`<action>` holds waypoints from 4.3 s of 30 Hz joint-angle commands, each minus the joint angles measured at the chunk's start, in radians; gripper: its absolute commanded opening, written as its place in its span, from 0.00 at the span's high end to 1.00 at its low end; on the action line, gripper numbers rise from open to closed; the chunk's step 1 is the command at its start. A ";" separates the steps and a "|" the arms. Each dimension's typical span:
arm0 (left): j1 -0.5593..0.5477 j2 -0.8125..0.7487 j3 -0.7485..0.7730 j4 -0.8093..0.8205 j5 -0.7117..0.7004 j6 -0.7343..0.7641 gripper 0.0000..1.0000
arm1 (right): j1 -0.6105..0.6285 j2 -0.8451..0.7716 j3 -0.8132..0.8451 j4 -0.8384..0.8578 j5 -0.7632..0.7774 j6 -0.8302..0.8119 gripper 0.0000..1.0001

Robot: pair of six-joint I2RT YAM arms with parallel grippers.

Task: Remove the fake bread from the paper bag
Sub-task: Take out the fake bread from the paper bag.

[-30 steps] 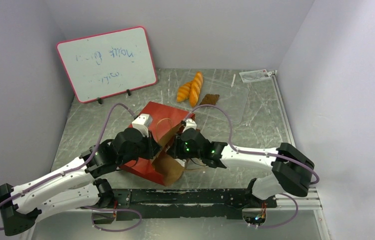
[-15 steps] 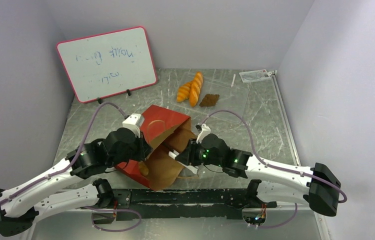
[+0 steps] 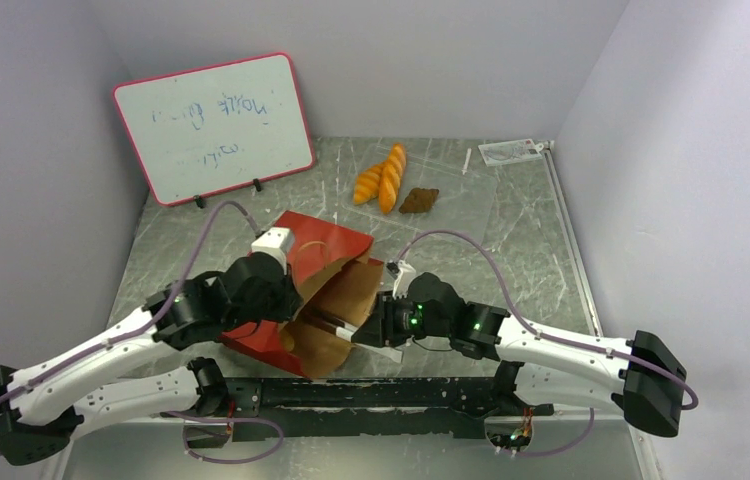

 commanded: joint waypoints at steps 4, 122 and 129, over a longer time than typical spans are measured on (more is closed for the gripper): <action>-0.010 0.055 -0.096 0.170 0.082 0.010 0.93 | 0.004 -0.019 0.021 -0.062 -0.126 -0.042 0.66; -0.023 -0.085 -0.132 -0.059 -0.448 -0.443 0.93 | 0.053 -0.222 0.289 -0.711 0.050 -0.106 1.00; -0.023 -0.040 -0.077 -0.146 -0.469 -0.537 0.93 | 0.053 -0.251 0.373 -0.780 0.148 -0.106 1.00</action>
